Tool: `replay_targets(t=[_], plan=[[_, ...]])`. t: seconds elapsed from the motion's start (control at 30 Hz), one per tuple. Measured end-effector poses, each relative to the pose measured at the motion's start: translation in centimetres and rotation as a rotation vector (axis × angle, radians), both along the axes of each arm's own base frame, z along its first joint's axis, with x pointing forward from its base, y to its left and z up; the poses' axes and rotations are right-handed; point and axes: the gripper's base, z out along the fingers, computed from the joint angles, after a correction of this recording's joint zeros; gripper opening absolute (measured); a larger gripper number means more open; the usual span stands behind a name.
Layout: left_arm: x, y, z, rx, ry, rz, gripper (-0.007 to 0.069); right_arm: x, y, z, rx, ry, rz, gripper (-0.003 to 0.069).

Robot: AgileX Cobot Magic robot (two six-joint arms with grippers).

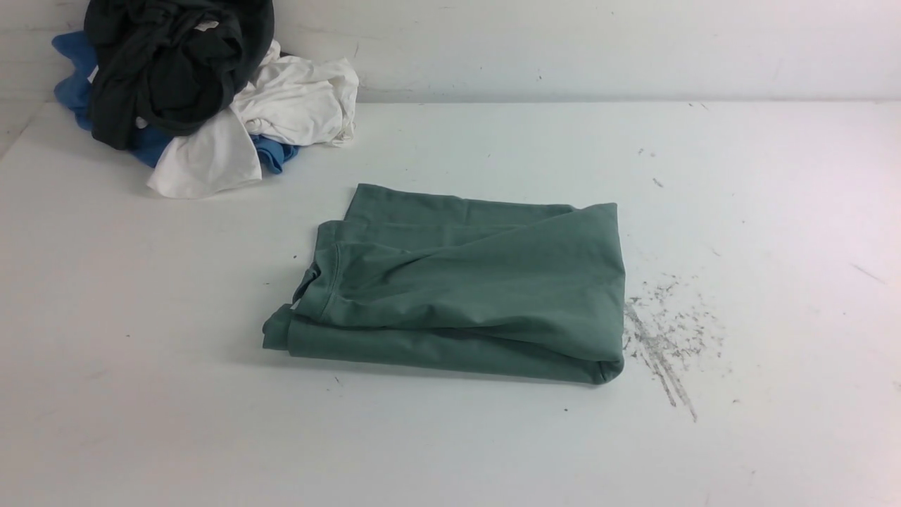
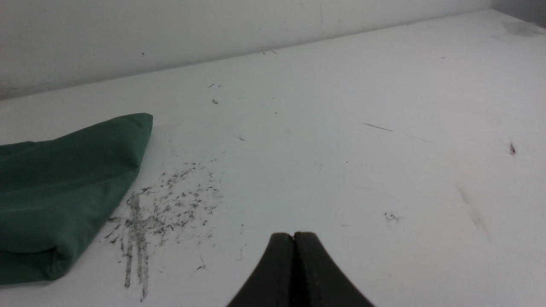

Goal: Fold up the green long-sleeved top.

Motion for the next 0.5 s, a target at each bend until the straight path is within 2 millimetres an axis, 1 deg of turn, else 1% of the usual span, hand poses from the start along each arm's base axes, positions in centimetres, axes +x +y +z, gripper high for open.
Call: replay_targets(t=[0.07,0.2,0.3,0.33,0.4,0.43,0.47,0.5], plan=[[0.1,-0.1,-0.1,-0.004,-0.018,-0.004,-0.0007,0.0,0.0,0.0,0.000,0.000,0.000,-0.0014],[0.3,-0.1,-2.8,-0.039,-0.106,0.046,-0.0007,0.0,0.0,0.0,0.000,0.000,0.000,-0.0014],[0.3,0.3,-5.6,-0.087,-0.133,0.131,-0.0007,0.0,0.0,0.0,0.000,0.000,0.000,-0.0014],[0.2,0.3,-6.0,-0.090,-0.130,0.135,-0.0007,0.0,0.0,0.0,0.000,0.000,0.000,-0.0014],[0.2,0.5,-8.8,-0.094,-0.126,0.190,-0.0007,0.0,0.0,0.0,0.000,0.000,0.000,-0.0014],[0.1,0.6,-9.5,-0.090,-0.117,0.197,-0.0007,0.0,0.0,0.0,0.000,0.000,0.000,-0.0014],[0.2,0.6,-10.7,-0.079,-0.095,0.204,-0.0007,0.0,0.0,0.0,0.000,0.000,0.000,-0.0014],[0.2,0.6,-11.4,-0.071,-0.075,0.204,-0.0007,0.0,0.0,0.0,0.000,0.000,0.000,-0.0014]])
